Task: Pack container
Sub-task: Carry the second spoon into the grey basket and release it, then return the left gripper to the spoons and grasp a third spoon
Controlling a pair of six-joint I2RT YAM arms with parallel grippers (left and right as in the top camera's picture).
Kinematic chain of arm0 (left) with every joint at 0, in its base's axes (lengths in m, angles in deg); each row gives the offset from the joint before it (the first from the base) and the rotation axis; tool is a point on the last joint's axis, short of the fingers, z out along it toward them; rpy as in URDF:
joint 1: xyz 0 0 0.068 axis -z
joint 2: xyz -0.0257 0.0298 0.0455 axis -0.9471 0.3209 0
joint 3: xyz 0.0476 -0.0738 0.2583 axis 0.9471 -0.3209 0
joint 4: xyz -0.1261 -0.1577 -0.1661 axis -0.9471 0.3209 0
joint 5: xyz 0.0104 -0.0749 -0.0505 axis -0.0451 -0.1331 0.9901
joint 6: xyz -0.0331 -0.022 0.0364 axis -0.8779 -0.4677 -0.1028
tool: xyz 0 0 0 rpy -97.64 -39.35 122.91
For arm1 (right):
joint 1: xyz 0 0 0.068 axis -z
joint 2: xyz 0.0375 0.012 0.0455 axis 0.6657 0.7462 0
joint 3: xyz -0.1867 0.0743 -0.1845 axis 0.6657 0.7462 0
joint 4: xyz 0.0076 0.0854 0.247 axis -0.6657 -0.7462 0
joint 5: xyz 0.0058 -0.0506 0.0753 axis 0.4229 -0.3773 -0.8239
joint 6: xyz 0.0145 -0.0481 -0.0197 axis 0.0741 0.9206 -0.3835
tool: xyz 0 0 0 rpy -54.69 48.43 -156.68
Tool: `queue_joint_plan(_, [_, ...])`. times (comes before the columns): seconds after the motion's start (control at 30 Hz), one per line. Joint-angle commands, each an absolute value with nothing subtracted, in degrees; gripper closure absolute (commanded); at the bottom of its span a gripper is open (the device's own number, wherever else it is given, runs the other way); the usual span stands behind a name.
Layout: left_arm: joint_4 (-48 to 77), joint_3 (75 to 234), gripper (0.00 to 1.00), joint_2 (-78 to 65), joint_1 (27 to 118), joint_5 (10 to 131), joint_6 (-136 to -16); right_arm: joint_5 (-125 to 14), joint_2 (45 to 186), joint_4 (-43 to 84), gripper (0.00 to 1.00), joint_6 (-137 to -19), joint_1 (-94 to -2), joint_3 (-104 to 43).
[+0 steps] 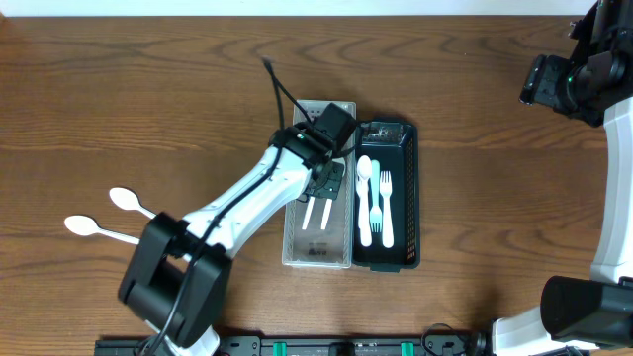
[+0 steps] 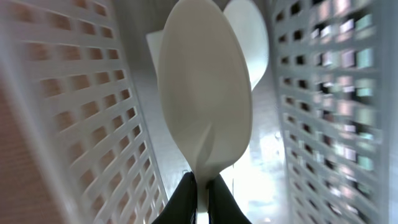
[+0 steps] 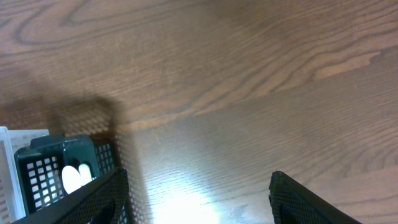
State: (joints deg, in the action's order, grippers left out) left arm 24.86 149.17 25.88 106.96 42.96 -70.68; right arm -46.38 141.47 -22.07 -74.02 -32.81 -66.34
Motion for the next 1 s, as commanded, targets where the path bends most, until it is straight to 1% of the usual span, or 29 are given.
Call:
queue_joint_plan(0.0, [24.7, 149.1, 0.93, 27.0, 106.9, 42.5, -65.3, -46.4, 141.9, -22.5, 0.24, -73.2, -32.4, -66.1])
queue_joint_plan(0.07, [24.7, 149.2, 0.83, 27.0, 106.9, 42.5, -64.5, -46.4, 141.9, -22.7, 0.24, -73.2, -32.4, -66.1])
queue_joint_plan(0.1, [24.7, 149.2, 0.68, 26.9, 106.9, 42.3, -64.5, -46.4, 141.9, -22.7, 0.24, -73.2, -32.4, -66.1])
queue_joint_plan(0.13, [24.7, 149.2, 0.62, 26.8, 106.9, 42.3, -64.4, -46.4, 141.9, -22.7, 0.24, -73.2, -32.4, -66.1])
queue_joint_plan(0.17, [24.7, 149.2, 0.52, 26.6, 106.9, 42.3, -63.9, -46.3, 141.9, -22.7, 0.24, -73.2, -32.4, -66.1])
queue_joint_plan(0.2, [25.2, 149.5, 0.48, 26.2, 106.9, 42.3, -63.2, -46.3, 141.9, -22.7, 0.24, -73.2, -32.4, -66.1])
queue_joint_plan(0.3, [29.2, 152.6, 0.48, 24.0, 106.9, 41.2, -61.7, -46.3, 141.9, -22.7, 0.24, -73.2, -32.4, -66.1])
queue_joint_plan(0.47, [40.7, 165.8, 0.47, 16.2, 106.4, 32.1, -60.7, -46.3, 141.9, -22.6, 0.23, -73.2, -32.4, -66.1])
queue_joint_plan(0.57, [43.7, 171.4, 0.43, 9.9, 102.9, 27.0, -61.0, -46.3, 141.9, -22.5, 0.23, -73.2, -32.4, -66.1])
queue_joint_plan(0.6, [43.9, 172.0, 0.40, 7.9, 101.0, 26.5, -61.2, -46.3, 141.9, -22.5, 0.23, -73.2, -32.4, -66.1])
queue_joint_plan(0.63, [43.7, 172.1, 0.35, 5.5, 98.1, 26.3, -62.3, -46.3, 141.9, -22.5, 0.23, -73.2, -32.4, -66.1])
queue_joint_plan(0.73, [44.3, 171.9, 0.27, 0.7, 86.6, 26.3, -68.0, -46.3, 141.9, -22.9, 0.23, -73.2, -32.4, -66.1])
queue_joint_plan(0.87, [47.2, 171.8, 0.18, -0.6, 67.5, 26.9, -79.4, -46.4, 141.9, -22.9, 0.23, -73.2, -32.4, -66.1])
queue_joint_plan(0.97, [47.5, 169.8, 0.16, 0.8, 56.5, 31.3, -83.4, -46.4, 141.9, -22.9, 0.23, -73.4, -32.4, -66.1])
